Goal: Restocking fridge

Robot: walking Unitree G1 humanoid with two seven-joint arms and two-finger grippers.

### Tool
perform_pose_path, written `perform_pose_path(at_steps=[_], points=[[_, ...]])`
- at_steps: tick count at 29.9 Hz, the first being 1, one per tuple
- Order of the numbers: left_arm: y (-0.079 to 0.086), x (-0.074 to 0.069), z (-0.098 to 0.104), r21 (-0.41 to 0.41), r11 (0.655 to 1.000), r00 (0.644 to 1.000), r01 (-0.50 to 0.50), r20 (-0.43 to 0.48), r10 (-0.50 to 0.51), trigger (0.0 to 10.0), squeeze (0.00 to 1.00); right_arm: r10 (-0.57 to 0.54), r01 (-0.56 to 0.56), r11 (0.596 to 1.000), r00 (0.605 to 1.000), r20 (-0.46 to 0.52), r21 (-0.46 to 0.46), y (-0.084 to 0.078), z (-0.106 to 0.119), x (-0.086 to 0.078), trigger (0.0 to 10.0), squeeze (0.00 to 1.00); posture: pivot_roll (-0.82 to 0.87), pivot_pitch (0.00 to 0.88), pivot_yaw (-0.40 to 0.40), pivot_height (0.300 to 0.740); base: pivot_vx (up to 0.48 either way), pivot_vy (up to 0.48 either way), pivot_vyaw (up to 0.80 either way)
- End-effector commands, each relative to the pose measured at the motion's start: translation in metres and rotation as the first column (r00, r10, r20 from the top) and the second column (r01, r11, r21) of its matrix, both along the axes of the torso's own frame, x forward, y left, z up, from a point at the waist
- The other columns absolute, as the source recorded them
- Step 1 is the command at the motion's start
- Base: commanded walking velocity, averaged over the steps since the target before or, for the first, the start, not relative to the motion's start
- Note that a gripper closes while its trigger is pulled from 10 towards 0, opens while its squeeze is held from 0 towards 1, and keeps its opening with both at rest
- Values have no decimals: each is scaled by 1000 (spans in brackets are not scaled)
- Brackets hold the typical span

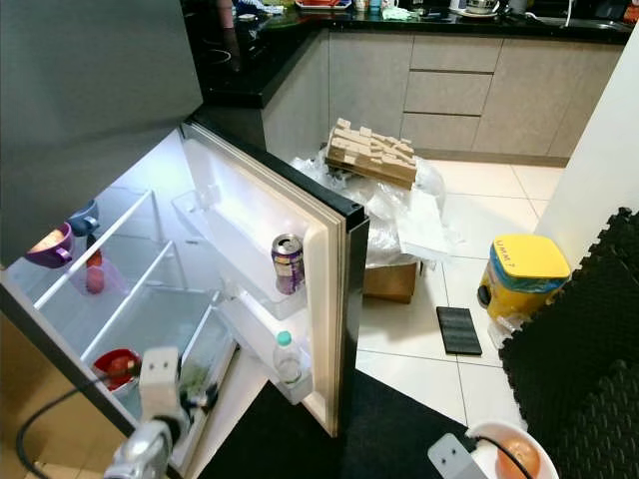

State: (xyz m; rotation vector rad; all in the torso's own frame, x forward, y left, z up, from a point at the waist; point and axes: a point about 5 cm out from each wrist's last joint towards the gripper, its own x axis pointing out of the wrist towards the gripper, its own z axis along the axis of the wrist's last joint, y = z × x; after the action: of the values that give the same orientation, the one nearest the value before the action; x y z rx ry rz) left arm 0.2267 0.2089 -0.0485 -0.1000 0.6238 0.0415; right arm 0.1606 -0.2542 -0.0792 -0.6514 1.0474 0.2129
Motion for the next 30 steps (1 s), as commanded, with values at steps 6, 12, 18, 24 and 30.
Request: perform_pose_path(at_steps=[6, 12, 18, 24, 30], points=[[11, -42, -25, 30, 998, 983, -56, -173, 60, 10000, 0, 11, -12, 1000, 999, 30, 22, 5, 2, 8, 10000, 0, 33, 3, 0, 740, 0, 0, 0], [20, -62, -33, 42, 993, 964, -107, -240, 114, 10000, 0, 20, -24, 998, 998, 58, 55, 13, 4, 16, 10000, 0, 42, 0, -3, 740, 0, 0, 0], [38, -60, -28, 75, 987, 962, -141, -225, 155, 10000, 0, 39, -45, 995, 997, 68, 93, 23, 5, 22, 10000, 0, 57, 1, -15, 740, 0, 0, 738], [54, -57, -20, 94, 978, 961, -187, -188, 202, 10000, 0, 46, -52, 992, 997, 55, 111, 29, 3, 21, 10000, 0, 66, 0, -10, 740, 0, 0, 794], [53, -67, -26, 103, 979, 954, -177, -226, 196, 10000, 0, 14, -17, 993, 1000, 19, 120, 27, -2, 9, 10000, 0, 78, 0, -13, 740, 0, 0, 794]])
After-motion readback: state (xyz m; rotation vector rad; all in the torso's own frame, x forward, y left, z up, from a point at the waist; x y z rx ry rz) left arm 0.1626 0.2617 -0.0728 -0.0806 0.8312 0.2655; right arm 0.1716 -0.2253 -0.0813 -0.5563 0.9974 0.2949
